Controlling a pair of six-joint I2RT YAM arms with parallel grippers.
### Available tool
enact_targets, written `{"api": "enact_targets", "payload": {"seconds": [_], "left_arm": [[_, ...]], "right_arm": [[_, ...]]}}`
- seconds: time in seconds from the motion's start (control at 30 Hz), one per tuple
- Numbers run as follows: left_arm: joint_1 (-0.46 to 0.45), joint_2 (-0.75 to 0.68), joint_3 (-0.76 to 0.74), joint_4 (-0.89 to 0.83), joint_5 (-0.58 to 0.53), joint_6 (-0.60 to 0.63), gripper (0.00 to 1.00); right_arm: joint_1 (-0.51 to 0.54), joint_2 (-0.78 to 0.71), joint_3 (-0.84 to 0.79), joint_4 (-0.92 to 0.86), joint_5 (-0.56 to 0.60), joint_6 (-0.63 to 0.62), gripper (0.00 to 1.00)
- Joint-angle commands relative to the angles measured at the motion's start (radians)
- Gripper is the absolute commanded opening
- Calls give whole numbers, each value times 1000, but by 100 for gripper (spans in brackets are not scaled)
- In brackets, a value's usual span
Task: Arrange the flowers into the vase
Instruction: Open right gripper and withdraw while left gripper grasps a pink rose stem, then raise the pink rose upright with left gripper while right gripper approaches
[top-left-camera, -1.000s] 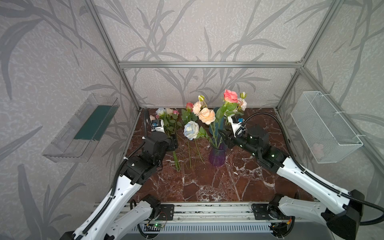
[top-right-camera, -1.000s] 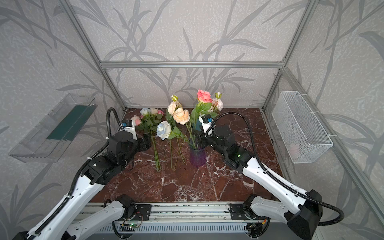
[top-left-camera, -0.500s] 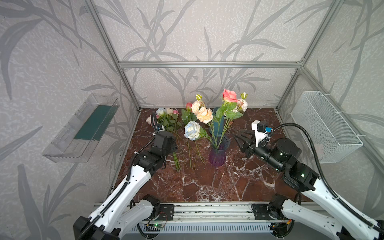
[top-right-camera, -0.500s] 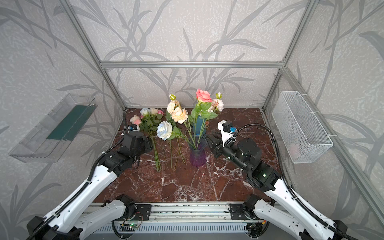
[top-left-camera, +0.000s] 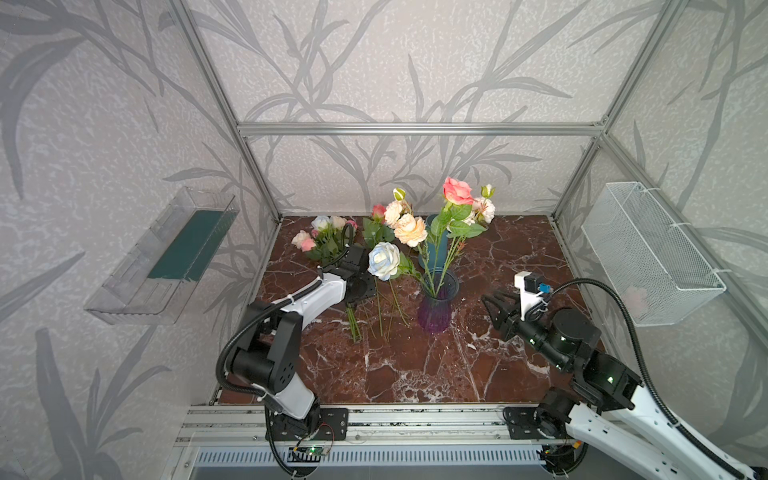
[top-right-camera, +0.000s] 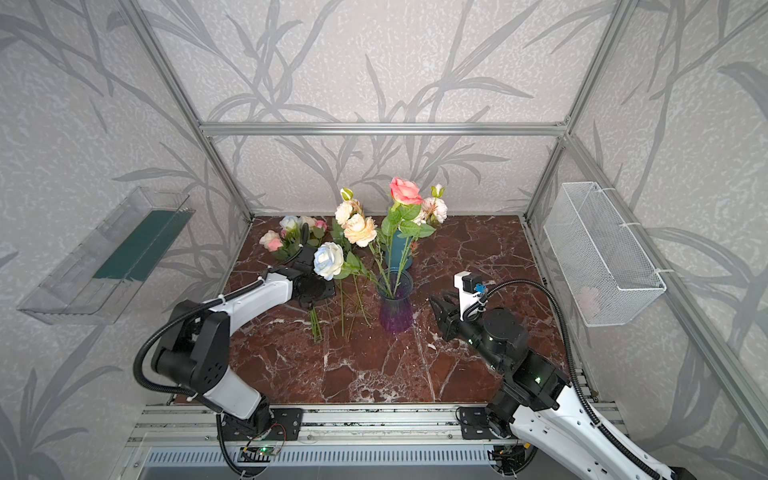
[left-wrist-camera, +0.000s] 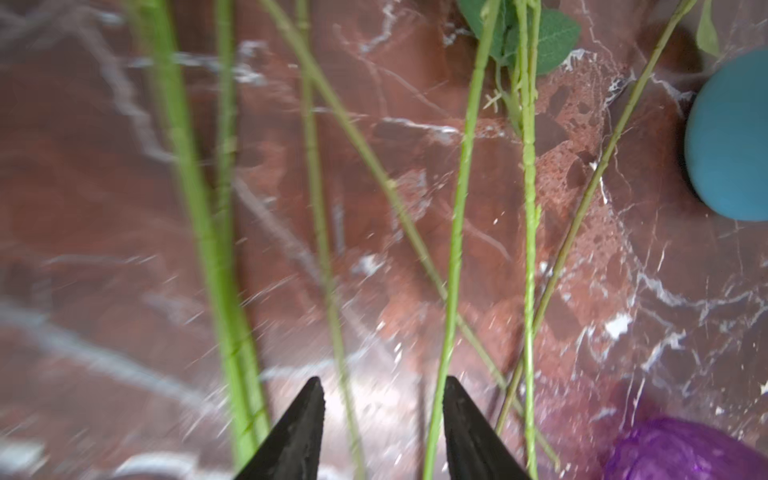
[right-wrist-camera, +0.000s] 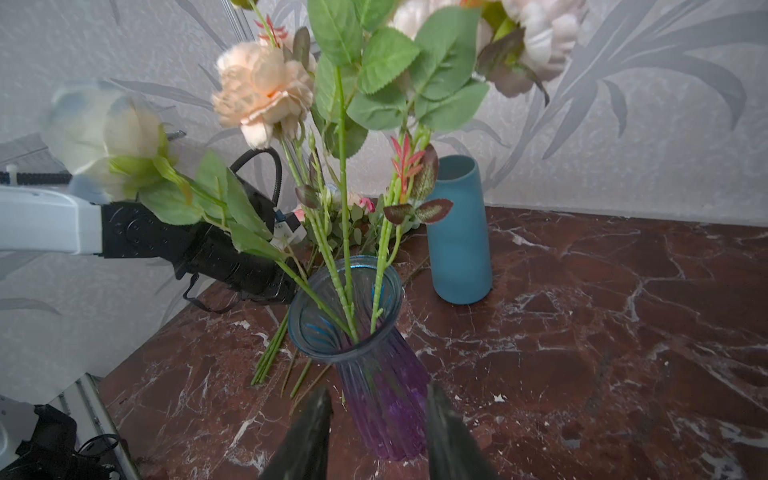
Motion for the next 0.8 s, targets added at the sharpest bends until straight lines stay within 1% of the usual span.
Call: {"api": "enact_targets", "payload": {"seconds": [0.0,0.1,0.2,0.3,0.37,0.53,0.63,0.77], "left_arm": [[3,87,90,56,20,13,47],[6,195,194,40,4,44,42],[13,294,294,2,-7,48,35],[16,354,347,-21,-9,55,21],[16,353,345,-19,-9,61,14],[16,266,321,-27,-34,81,0],[16,172,305,-34,-37,85,0],[16,3,304,-89,-48,101,0]], "right_arm": [[3,-6,-8,1,24,18,39],[1,2,-14,4,26,10,39],[-3,14,-16,13,23,2,39],[-9,26,-15,28,10,-1,39],[-13,34,-7,29,3,-7,39],[-16,27,8,33,-7,-9,39],[-16,22,18,35,-23,-2,39],[-17,15,36,27,-32,1,39]]}}
